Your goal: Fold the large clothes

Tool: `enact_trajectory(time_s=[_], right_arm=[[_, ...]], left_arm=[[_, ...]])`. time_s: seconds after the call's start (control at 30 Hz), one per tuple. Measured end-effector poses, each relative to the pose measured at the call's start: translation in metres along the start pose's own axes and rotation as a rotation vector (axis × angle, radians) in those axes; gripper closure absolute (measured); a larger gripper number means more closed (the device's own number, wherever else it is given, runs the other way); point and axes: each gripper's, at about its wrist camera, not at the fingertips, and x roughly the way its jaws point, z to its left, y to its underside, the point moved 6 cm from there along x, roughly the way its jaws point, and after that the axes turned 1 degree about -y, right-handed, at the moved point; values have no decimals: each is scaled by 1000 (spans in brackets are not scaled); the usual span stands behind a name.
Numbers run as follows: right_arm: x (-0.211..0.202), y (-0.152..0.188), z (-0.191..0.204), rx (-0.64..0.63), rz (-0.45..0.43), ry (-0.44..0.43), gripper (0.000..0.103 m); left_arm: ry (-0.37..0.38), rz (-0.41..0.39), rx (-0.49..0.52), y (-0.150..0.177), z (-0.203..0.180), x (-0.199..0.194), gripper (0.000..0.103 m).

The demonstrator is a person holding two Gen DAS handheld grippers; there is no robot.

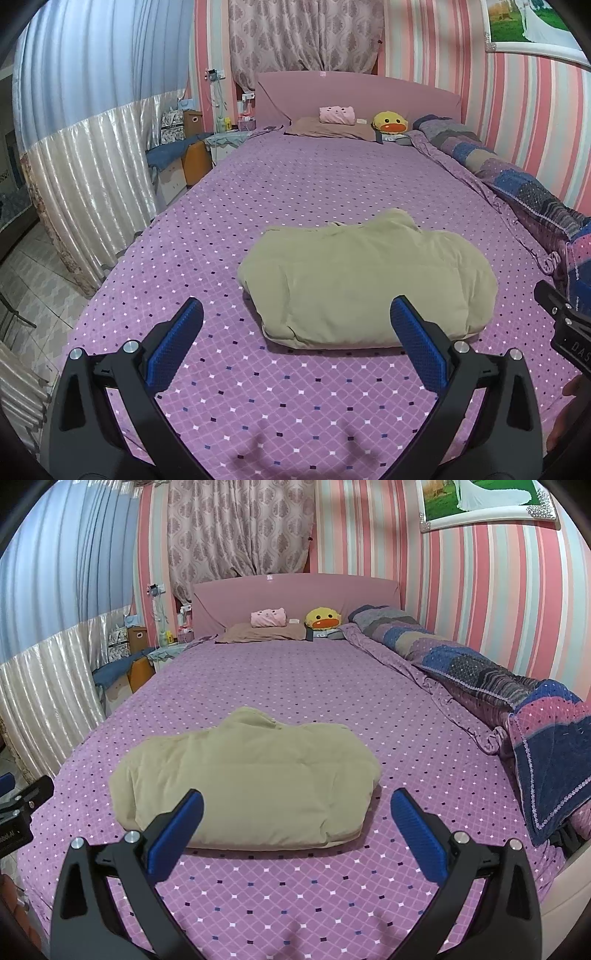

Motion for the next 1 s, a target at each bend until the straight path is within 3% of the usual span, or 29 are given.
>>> enact_trajectory(time_s=[1.0], right_arm=[[-5,0,-6,-2,-3,9,2]], left_arm=[[-8,-1,28,4,-2,-4,3]])
